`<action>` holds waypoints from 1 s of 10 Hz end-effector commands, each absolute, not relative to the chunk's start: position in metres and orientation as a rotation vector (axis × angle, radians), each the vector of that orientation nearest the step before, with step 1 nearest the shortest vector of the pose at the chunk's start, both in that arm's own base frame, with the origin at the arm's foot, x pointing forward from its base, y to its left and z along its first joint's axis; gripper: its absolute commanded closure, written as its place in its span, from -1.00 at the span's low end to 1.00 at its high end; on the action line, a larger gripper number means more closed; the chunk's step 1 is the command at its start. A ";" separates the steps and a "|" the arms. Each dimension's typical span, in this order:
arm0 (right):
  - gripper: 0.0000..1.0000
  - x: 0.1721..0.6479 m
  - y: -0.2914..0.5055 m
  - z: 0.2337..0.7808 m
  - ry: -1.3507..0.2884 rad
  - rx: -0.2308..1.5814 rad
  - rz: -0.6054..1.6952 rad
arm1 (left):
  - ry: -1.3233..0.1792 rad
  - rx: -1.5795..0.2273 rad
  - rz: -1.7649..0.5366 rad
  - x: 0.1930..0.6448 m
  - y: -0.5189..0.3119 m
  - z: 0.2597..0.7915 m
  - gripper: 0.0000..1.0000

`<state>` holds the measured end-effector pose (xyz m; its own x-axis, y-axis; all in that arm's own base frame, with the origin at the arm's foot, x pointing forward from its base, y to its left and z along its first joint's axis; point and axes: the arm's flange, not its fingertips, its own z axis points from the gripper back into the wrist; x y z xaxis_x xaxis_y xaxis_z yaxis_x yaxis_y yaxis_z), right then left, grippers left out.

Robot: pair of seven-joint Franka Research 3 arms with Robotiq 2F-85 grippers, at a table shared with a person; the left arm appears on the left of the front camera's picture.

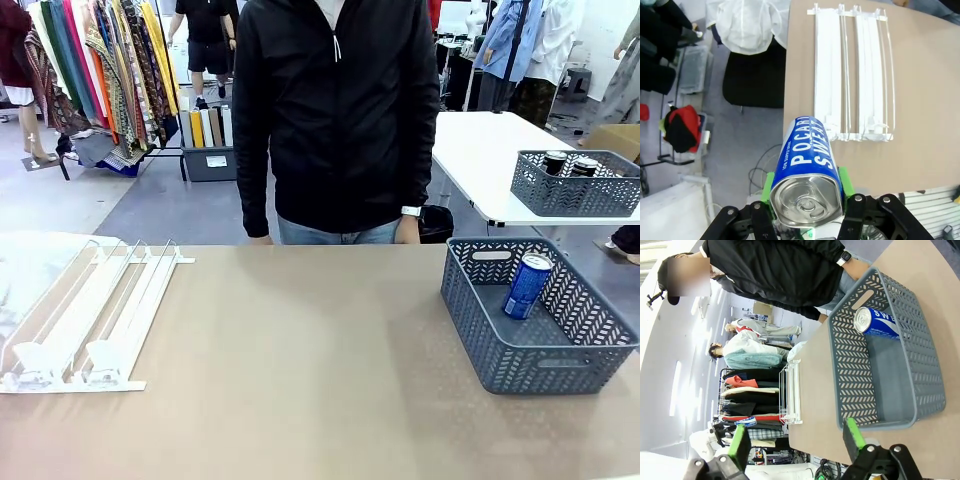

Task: Retrieve and store the cans from the dispenser.
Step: Pick up one can from the Automatic Can Dispenser and place it in the middle of the table.

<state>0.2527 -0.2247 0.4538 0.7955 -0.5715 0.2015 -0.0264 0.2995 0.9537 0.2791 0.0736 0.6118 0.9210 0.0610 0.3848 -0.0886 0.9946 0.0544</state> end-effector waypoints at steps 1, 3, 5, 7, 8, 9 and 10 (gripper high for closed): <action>-1.00 0.253 -0.224 0.457 -0.586 1.243 -0.390 | -0.408 0.082 0.073 0.277 0.071 0.623 1.00; -1.00 0.253 -0.224 0.457 -0.586 1.243 -0.390 | -0.396 0.072 0.074 0.279 0.073 0.614 1.00; -1.00 0.253 -0.224 0.457 -0.586 1.243 -0.390 | -0.480 -0.027 0.017 0.312 0.013 0.620 1.00; -1.00 0.253 -0.224 0.457 -0.586 1.243 -0.390 | -0.501 -0.066 -0.252 0.370 -0.113 0.620 1.00; -1.00 0.253 -0.224 0.457 -0.586 1.243 -0.390 | -0.469 -0.053 -0.338 0.396 -0.177 0.605 1.00; -1.00 0.253 -0.224 0.457 -0.586 1.243 -0.390 | -0.417 -0.048 -0.438 0.415 -0.239 0.582 1.00; -1.00 0.253 -0.224 0.457 -0.586 1.243 -0.390 | -0.389 -0.063 -0.518 0.425 -0.292 0.559 1.00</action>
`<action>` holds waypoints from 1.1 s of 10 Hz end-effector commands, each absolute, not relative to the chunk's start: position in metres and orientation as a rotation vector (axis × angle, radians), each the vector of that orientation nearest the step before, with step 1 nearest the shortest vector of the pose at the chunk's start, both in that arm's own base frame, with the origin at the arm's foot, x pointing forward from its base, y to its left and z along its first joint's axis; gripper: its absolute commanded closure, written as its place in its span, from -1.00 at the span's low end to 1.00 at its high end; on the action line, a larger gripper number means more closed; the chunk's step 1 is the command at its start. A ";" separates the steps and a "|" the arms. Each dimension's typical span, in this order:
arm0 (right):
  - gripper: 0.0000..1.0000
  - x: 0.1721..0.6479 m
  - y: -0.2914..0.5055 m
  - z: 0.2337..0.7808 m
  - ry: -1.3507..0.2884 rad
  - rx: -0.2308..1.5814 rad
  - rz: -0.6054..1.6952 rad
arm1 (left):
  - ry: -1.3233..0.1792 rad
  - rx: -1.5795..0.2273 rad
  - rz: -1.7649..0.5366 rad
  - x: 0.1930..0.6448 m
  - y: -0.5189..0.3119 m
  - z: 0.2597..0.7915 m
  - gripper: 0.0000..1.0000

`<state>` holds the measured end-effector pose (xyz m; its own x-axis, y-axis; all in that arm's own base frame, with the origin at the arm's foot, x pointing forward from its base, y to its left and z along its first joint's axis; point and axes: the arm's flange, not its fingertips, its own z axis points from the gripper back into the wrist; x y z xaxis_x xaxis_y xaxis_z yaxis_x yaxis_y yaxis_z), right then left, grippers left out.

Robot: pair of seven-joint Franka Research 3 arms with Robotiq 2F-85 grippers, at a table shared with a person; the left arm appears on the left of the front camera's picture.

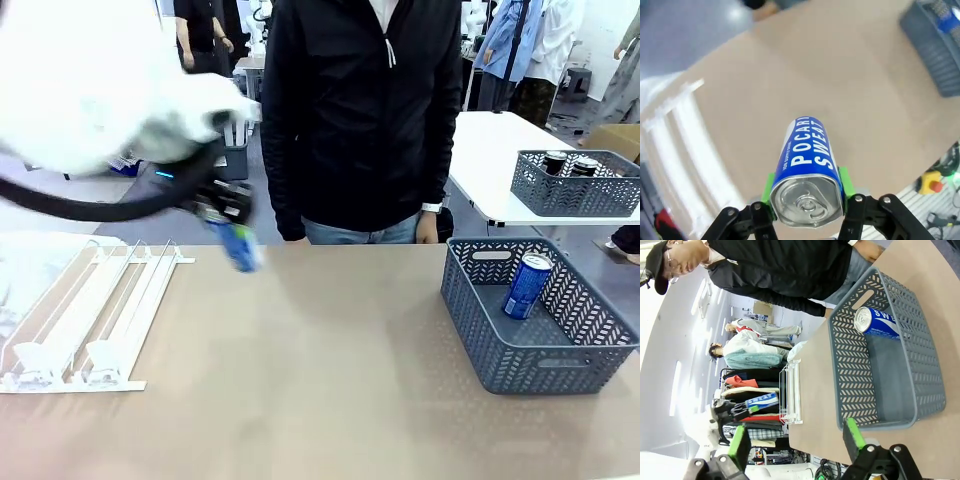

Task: Retrieve and store the cans from the dispenser.
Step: Pick up one can from the Automatic Can Dispenser and place it in the middle of the table.

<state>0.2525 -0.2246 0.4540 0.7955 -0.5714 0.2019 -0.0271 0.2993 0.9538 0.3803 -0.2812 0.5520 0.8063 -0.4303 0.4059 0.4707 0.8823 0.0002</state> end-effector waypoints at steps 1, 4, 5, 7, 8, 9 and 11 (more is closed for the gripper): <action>-1.00 0.253 -0.224 0.457 -0.586 1.243 -0.390 | -0.356 -0.096 -0.612 0.433 -0.343 0.531 1.00; -1.00 0.253 -0.224 0.457 -0.586 1.243 -0.390 | -0.237 -0.089 -0.719 0.437 -0.402 0.457 1.00; -1.00 0.253 -0.224 0.457 -0.586 1.243 -0.390 | -0.201 -0.088 -0.710 0.437 -0.408 0.440 1.00; -1.00 0.253 -0.224 0.457 -0.586 1.243 -0.390 | -0.166 -0.055 -0.723 0.434 -0.416 0.423 1.00; -1.00 0.253 -0.224 0.457 -0.586 1.243 -0.390 | -0.162 -0.034 -0.729 0.433 -0.419 0.420 1.00; -1.00 0.253 -0.224 0.457 -0.586 1.243 -0.390 | -0.150 -0.031 -0.735 0.433 -0.420 0.415 1.00; -1.00 0.253 -0.224 0.457 -0.586 1.243 -0.390 | -0.132 -0.021 -0.736 0.433 -0.422 0.406 1.00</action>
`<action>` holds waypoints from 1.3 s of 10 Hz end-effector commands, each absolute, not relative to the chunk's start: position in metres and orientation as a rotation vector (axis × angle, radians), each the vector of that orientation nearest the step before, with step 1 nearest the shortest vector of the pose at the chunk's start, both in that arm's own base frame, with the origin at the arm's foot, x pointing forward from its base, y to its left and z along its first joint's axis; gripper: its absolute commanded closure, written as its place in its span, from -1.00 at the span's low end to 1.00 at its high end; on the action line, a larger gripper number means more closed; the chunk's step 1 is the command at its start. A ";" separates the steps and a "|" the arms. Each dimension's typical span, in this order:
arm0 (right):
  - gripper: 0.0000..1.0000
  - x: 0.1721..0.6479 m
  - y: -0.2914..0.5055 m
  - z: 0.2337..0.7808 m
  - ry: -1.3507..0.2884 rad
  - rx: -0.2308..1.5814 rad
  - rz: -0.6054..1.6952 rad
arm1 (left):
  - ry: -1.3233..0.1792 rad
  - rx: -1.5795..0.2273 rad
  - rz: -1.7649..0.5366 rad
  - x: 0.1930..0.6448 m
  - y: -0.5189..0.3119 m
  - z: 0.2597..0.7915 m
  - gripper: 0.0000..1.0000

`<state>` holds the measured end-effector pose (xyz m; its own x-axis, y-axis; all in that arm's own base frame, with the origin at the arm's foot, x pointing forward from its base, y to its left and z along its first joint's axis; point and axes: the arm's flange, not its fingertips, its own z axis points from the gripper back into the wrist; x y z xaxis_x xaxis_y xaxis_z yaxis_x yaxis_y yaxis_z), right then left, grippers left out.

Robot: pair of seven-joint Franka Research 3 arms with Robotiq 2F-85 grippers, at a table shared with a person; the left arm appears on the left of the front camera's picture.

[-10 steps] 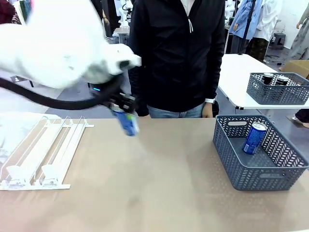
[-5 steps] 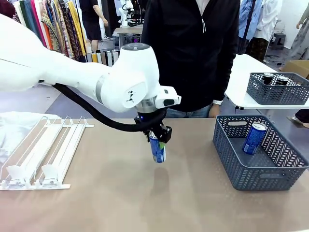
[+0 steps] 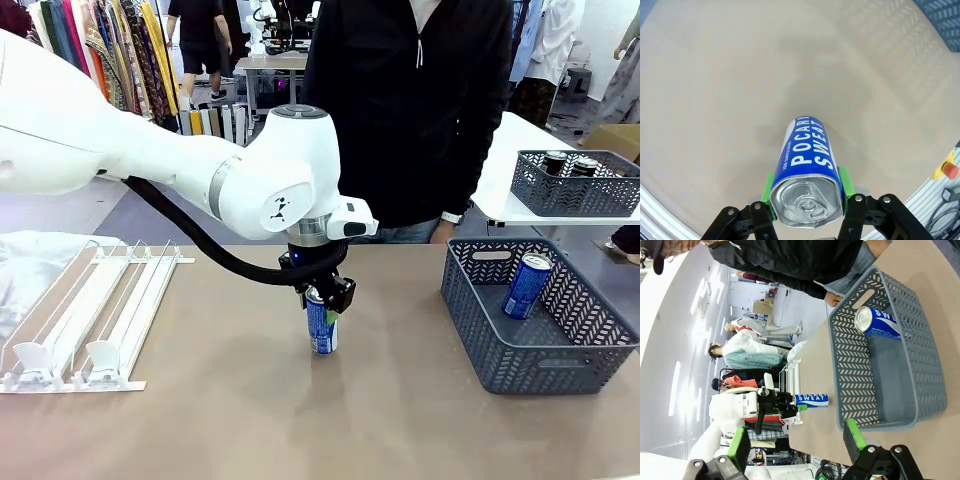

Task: Retrieve and store the cans from the dispenser.
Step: Pick up one can from the Automatic Can Dispenser and place it in the middle of the table.

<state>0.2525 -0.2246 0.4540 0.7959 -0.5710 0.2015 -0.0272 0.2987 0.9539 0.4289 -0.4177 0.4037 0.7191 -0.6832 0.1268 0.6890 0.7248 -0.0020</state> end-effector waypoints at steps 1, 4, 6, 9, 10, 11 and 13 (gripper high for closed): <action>-1.00 0.253 -0.224 0.457 -0.586 1.243 -0.390 | -0.135 -0.013 -0.740 0.433 -0.423 0.405 1.00; -1.00 0.253 -0.224 0.457 -0.586 1.243 -0.390 | -0.179 -0.013 -0.745 0.431 -0.421 0.413 -1.00; -1.00 0.253 -0.224 0.457 -0.586 1.243 -0.390 | -0.202 -0.029 -0.738 0.430 -0.413 0.425 -1.00; -1.00 0.253 -0.224 0.457 -0.586 1.243 -0.390 | -0.335 -0.087 -0.627 0.418 -0.346 0.516 -1.00; -1.00 0.253 -0.224 0.457 -0.586 1.243 -0.390 | -0.309 -0.156 -0.564 0.414 -0.302 0.548 -1.00; -1.00 0.253 -0.224 0.457 -0.586 1.243 -0.390 | -0.278 -0.265 -0.522 0.411 -0.254 0.570 -1.00; -1.00 0.253 -0.224 0.457 -0.586 1.243 -0.390 | -0.326 -0.508 -0.372 0.397 -0.146 0.593 -1.00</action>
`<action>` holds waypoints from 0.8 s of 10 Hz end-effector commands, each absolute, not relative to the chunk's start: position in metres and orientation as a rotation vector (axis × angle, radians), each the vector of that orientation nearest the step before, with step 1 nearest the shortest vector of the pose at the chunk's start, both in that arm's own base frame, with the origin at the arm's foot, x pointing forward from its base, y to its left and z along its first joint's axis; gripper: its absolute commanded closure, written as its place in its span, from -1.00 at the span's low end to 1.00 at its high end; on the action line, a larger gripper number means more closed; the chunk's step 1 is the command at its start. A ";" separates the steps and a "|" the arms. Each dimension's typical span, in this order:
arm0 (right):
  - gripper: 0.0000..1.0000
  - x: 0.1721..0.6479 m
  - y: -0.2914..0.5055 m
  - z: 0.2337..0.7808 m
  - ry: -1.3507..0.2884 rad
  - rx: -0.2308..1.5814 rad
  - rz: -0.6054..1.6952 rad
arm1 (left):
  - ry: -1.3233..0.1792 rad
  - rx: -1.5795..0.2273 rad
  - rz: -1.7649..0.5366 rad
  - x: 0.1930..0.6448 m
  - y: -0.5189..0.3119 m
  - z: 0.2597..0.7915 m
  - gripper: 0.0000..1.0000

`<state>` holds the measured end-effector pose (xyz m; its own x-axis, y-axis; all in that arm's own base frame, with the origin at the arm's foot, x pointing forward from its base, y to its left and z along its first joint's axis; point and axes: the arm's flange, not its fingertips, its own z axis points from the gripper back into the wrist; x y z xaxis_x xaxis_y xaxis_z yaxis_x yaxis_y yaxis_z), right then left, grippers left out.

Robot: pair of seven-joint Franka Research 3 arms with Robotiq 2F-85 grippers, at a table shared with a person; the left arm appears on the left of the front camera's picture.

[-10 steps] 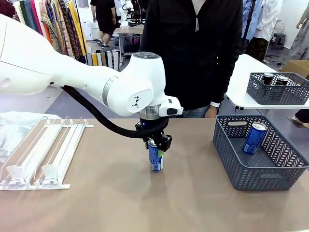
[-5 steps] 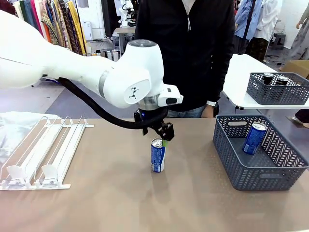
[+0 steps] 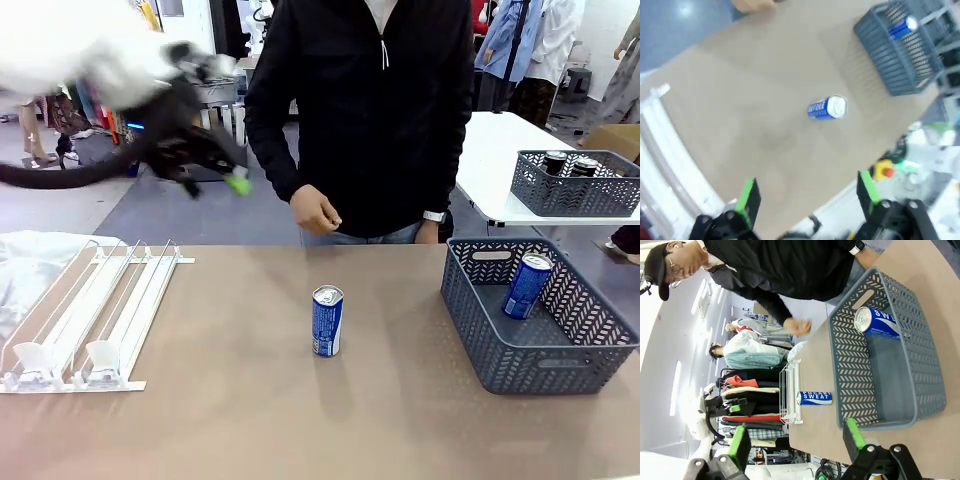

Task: Retrieve and store the cans from the dispenser.
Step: Pick up one can from the Automatic Can Dispenser and place it in the middle of the table.

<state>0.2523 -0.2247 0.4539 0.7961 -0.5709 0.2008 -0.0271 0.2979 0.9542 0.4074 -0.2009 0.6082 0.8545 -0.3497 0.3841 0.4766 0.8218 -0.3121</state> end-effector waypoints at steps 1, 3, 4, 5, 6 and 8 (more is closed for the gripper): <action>-1.00 0.253 -0.224 0.457 -0.586 1.243 -0.390 | -0.370 -0.605 -0.233 0.389 -0.097 0.596 -1.00; -1.00 0.253 -0.224 0.457 -0.586 1.243 -0.390 | -0.441 -0.727 0.052 0.371 -0.006 0.586 -1.00; -1.00 0.253 -0.224 0.457 -0.586 1.243 -0.390 | -0.422 -0.818 0.119 0.362 0.041 0.574 -1.00; -1.00 0.253 -0.224 0.457 -0.586 1.243 -0.390 | -0.405 -0.858 0.192 0.353 0.074 0.560 -1.00; -1.00 0.253 -0.224 0.457 -0.586 1.243 -0.390 | -0.425 -0.908 0.261 0.342 0.097 0.545 -1.00; -1.00 0.253 -0.224 0.457 -0.586 1.243 -0.390 | -0.398 -0.842 0.234 0.346 0.099 0.553 -1.00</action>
<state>0.2521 -0.2247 0.4540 0.7962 -0.5708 0.2008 -0.0274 0.2974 0.9543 0.3365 0.1202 0.5370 0.8877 0.4051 0.2188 -0.0887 0.6168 -0.7821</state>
